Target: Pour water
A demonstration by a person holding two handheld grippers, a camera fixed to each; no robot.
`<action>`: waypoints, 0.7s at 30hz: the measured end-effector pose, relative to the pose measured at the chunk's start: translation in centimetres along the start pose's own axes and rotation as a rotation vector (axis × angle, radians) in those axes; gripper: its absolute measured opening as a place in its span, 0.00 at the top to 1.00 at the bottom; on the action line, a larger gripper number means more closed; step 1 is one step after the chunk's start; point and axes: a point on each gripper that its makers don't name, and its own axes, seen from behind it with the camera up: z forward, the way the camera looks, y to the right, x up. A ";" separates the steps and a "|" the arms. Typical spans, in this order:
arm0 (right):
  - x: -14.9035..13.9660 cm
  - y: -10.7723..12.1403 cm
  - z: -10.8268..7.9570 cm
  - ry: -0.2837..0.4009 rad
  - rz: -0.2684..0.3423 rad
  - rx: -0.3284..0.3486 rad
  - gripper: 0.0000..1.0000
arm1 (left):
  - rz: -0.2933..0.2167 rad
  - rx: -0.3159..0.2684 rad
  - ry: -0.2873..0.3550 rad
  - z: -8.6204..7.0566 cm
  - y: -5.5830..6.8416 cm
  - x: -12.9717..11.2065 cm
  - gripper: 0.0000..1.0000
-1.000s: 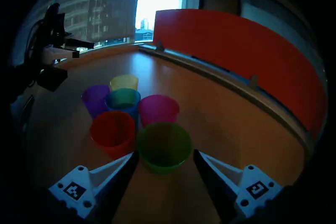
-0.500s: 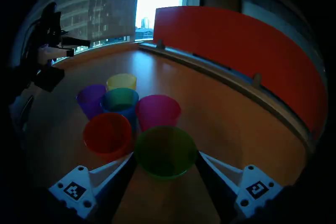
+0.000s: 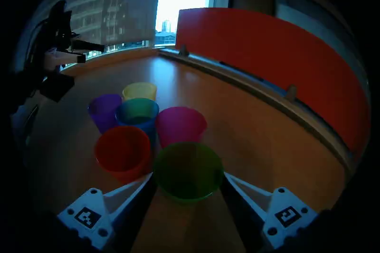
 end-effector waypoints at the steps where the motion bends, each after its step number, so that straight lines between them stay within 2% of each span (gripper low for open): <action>1: 0.0 -0.1 0.0 0.000 0.001 0.004 0.09 | 0.000 -0.001 0.000 0.0 0.0 0.0 0.14; 9: 0.8 -0.2 -0.4 0.023 -0.004 0.000 0.09 | 0.001 -0.004 -0.007 -0.1 0.0 -0.3 0.14; 21: 2.4 0.0 -1.8 0.085 0.008 -0.017 0.09 | 0.012 -0.022 -0.020 0.1 0.7 -0.5 0.14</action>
